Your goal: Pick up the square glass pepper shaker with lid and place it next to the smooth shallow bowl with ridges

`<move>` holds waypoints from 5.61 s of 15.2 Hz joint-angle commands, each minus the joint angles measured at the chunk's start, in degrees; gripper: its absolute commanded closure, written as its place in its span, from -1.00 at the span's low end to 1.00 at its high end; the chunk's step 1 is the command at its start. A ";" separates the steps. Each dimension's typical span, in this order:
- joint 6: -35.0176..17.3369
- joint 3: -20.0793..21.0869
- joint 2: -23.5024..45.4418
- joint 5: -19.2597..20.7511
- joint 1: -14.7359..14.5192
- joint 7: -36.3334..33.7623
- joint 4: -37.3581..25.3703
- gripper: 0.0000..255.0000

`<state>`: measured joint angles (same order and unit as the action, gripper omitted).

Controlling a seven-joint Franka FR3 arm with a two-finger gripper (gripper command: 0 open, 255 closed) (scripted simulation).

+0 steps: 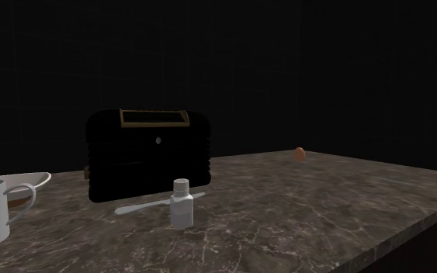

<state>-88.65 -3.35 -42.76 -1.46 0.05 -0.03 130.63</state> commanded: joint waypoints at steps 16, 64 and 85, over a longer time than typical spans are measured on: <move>-23.36 2.20 27.24 1.66 -0.54 -2.15 -2.94 -1.00; -28.22 2.75 45.83 3.80 -0.67 -3.93 -15.98 1.00; -14.15 4.07 44.53 3.62 -2.03 -6.02 -28.66 1.00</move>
<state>-103.36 0.21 1.20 2.16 -1.46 -5.03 103.04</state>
